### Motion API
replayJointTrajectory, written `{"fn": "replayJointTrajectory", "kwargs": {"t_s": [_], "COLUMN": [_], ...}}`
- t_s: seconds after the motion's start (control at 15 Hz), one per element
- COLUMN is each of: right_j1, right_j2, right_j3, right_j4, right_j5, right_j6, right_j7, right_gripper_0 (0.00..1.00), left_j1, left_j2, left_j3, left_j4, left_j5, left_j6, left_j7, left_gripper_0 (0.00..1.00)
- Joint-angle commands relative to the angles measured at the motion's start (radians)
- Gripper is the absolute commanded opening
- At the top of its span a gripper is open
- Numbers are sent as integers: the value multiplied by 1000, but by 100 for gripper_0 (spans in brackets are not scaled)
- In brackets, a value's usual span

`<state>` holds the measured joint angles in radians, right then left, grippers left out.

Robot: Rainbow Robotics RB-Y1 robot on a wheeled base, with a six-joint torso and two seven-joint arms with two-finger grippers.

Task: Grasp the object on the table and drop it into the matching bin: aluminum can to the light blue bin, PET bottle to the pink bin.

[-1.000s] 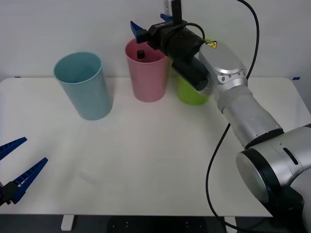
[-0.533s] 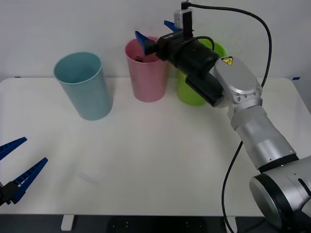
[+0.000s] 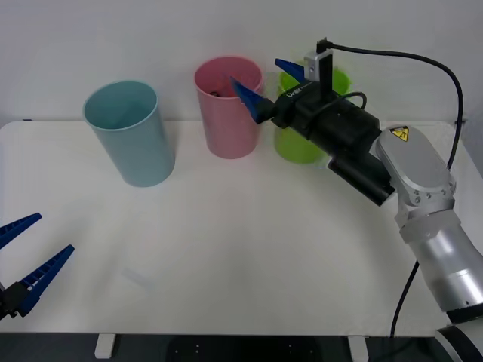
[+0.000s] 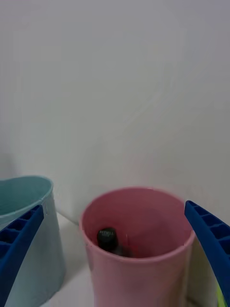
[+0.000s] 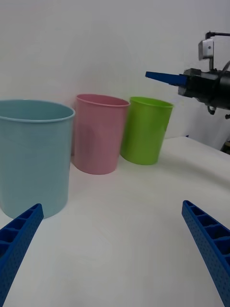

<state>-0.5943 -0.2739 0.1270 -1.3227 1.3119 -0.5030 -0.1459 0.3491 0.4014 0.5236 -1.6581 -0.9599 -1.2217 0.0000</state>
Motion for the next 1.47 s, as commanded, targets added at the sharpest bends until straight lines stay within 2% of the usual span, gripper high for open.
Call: {"fn": "replayJointTrajectory", "kwargs": {"t_s": [0.07,0.33,0.8,1.13,1.47], "right_j1": [94,215,373,485,582], "right_j2": [-54,-123,-128,-128,-128], "right_j3": [0,-7,-175,-310,-400], "right_j4": [-87,-170,-173,-173,-187], "right_j5": [-39,-92,-92,-82,-82], "right_j6": [-52,-97,-328,-502,-595], "right_j7": [12,54,246,261,256], "right_gripper_0": [100,100,100,100,100], "left_j1": [0,0,0,0,0], "left_j2": [0,0,0,0,0], "left_j3": [0,0,0,0,0], "left_j4": [0,0,0,0,0], "left_j5": [0,0,0,0,0], "left_j6": [0,0,0,0,0], "left_j7": [0,0,0,0,0], "left_gripper_0": [100,100,100,100,100]}}
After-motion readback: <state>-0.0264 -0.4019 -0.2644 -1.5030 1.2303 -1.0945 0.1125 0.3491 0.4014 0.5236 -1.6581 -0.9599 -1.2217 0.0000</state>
